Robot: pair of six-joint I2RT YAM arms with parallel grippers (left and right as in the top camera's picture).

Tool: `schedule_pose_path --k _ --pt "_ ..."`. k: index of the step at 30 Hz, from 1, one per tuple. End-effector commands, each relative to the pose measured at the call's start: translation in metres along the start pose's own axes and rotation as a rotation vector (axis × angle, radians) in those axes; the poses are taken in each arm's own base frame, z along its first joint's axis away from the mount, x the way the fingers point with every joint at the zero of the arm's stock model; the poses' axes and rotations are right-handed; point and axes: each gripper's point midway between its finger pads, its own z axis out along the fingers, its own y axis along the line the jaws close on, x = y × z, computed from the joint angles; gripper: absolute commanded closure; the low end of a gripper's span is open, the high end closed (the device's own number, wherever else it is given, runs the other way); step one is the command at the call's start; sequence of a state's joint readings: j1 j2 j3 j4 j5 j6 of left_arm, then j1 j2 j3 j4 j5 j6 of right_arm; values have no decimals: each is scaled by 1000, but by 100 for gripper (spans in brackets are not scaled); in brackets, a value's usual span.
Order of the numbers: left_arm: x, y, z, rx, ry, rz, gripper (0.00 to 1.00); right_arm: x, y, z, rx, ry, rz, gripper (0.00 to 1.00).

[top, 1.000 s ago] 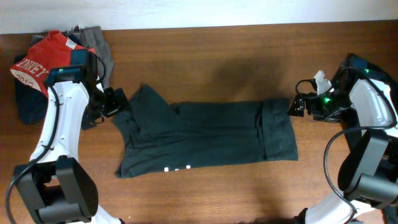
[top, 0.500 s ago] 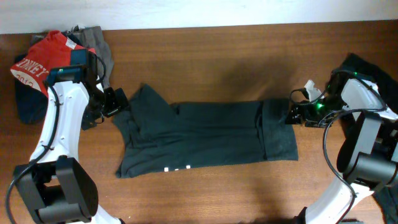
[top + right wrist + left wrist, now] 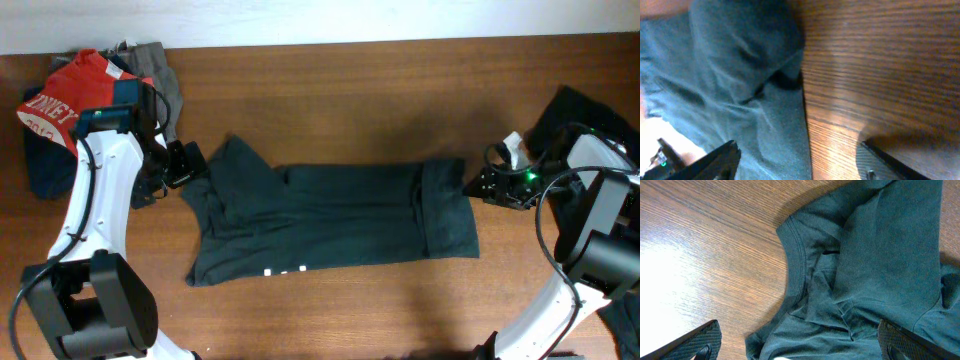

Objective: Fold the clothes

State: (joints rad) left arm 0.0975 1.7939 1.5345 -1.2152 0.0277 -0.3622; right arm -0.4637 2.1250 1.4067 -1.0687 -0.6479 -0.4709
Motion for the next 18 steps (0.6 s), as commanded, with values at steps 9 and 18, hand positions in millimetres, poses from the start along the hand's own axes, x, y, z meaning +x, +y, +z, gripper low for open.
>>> schedule_pose_path --k 9,18 --pt "0 -1 -8 14 -18 -8 1 68 -21 75 -104 140 80 46" --pt "0 -1 -8 14 -18 -8 1 67 -20 74 -108 136 134 84"
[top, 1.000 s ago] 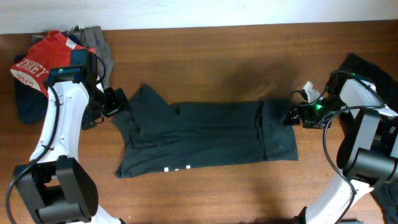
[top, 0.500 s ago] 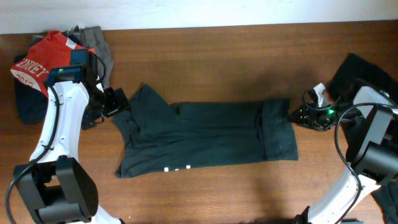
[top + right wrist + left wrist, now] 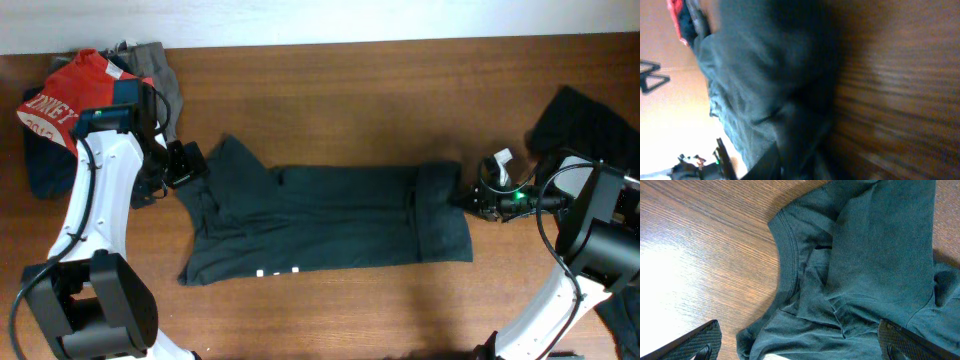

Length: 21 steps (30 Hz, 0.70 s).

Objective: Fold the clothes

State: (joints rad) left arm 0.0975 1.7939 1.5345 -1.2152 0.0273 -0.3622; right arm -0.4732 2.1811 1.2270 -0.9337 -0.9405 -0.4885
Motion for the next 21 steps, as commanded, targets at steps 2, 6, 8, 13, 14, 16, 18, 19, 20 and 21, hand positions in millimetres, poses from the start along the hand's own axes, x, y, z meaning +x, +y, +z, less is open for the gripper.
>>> schedule_pose_path --k 2,6,8,13,14,16,18,19,20,21 --pt "0 -1 -8 14 -18 -8 1 44 -52 16 197 189 104 96" --pt "0 -1 -8 14 -18 -8 1 17 -43 0 217 170 120 96" --pt "0 -1 -8 14 -18 -8 1 1 -35 -17 254 181 112 96" --pt "0 -1 -8 14 -18 -9 1 -31 -13 -53 342 194 77 96" --pt "0 -1 -8 14 -18 -8 1 -36 -9 -59 368 192 80 96" --pt "0 -1 -8 14 -18 -8 1 -42 -7 -70 451 193 92 96" --pt "0 -1 -8 14 -18 -8 1 -44 -4 -79 552 201 96 96" --pt "0 -1 -8 14 -18 -8 1 -43 0 -82 614 207 95 96" --pt "0 -1 -8 14 -18 -8 1 -43 3 -84 679 216 96 96" --pt "0 -1 -8 14 -18 -8 1 -43 3 -84 694 218 95 96"
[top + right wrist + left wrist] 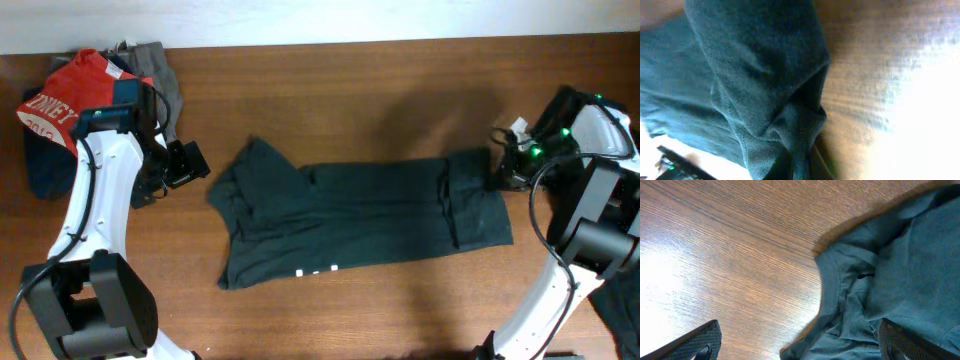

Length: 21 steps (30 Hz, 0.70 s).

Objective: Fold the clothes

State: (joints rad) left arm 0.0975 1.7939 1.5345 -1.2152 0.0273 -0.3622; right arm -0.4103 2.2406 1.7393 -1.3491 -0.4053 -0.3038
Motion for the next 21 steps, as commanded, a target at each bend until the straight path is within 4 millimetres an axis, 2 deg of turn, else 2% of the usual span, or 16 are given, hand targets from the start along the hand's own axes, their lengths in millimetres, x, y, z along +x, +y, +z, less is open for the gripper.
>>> schedule_pose_path --k 1,6,8,11,14,18,21 --pt "0 -1 -8 14 -18 -8 1 2 4 -21 252 -2 10 96" --pt "0 -1 -8 14 -18 -8 1 2 24 -11 465 45 -36 96" --pt "0 -1 -8 14 -17 -8 1 2 34 -6 492 54 -69 96" --pt "0 -1 -8 14 -17 -8 1 9 62 7 517 91 -133 96" --pt "0 -1 -8 14 -18 -8 1 13 75 13 524 111 -166 96" --pt "0 -1 -7 14 -17 -8 1 18 84 9 576 96 -137 96" --pt "0 -1 -8 15 -18 -9 1 23 89 -1 587 80 -117 96"
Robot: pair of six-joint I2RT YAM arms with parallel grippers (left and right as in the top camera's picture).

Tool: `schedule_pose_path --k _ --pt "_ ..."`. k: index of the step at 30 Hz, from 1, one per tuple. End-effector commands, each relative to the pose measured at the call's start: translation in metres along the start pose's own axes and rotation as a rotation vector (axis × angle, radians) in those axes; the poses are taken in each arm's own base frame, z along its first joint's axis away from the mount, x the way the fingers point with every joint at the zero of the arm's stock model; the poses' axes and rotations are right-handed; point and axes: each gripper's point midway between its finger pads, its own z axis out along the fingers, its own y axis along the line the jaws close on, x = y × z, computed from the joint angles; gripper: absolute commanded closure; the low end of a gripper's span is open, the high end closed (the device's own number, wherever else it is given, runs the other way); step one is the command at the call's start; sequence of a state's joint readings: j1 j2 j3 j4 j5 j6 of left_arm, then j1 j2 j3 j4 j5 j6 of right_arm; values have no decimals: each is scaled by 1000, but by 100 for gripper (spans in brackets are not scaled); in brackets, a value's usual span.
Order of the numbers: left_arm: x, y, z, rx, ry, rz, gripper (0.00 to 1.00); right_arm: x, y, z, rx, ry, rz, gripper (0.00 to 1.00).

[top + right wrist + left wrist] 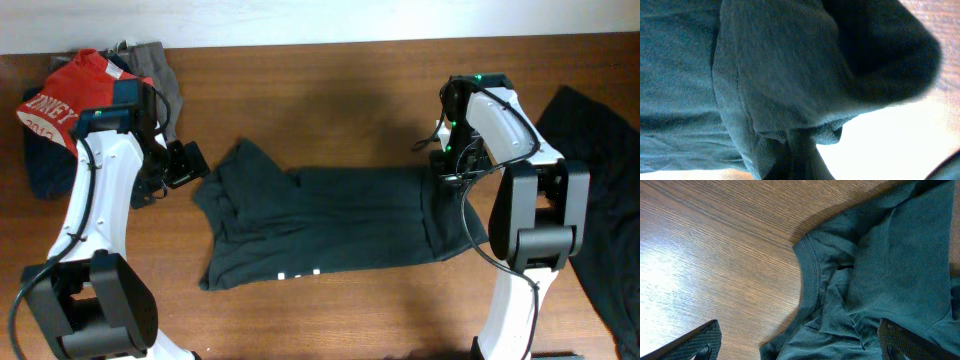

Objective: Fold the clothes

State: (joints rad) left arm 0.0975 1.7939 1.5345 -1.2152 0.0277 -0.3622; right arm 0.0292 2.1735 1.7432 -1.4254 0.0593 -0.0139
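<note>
A dark green T-shirt lies lengthwise across the middle of the table, its collar at the left end. My left gripper hovers open just left of the collar; in the left wrist view its fingertips stand wide apart with nothing between them. My right gripper is shut on the shirt's right end, raised above the cloth. In the right wrist view the pinched fabric hangs bunched from the jaws and fills most of the frame.
A heap of clothes, red, grey and dark blue, sits at the back left corner. Another dark garment lies at the table's right edge. Bare wooden table runs behind the shirt and in front of it.
My right gripper, still shut on the shirt's right end, has moved left from near the right edge to over the shirt's right part. The whole shirt has shifted left. The left arm is unchanged.
My right gripper was open beside the shirt's right hem. Then it was down at the hem with cloth in its jaws. Then it held that end pulled out to the right, dragging the shirt. Now it holds it farther left. The left gripper stayed open by the collar.
</note>
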Motion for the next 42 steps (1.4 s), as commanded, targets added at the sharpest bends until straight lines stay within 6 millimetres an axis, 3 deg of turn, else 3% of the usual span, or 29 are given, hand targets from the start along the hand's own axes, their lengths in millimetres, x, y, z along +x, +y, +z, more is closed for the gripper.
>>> schedule_pose_path --k 1,7,13,18,26,30,37,42 --pt "-1 -1 -8 15 -19 -9 1 5 -3 -37 31 -96 69 96" --pt "-1 -1 -8 15 -20 -9 1 14 14 -71 -15 -200 44 96" --pt "0 0 -8 13 -15 -9 1 5 50 -64 50 -230 -52 96" --pt "1 0 -8 11 -11 -9 1 6 58 -59 146 -241 -34 96" --pt "1 0 -8 11 -10 -9 1 7 41 -57 218 -242 31 96" --pt "2 0 -8 11 -10 -9 1 5 18 -60 292 -252 85 96" --pt "1 0 -8 12 -11 -9 1 2 32 -55 302 -275 70 96" --pt "1 0 -8 12 -12 -9 1 6 41 -28 314 -253 61 96"
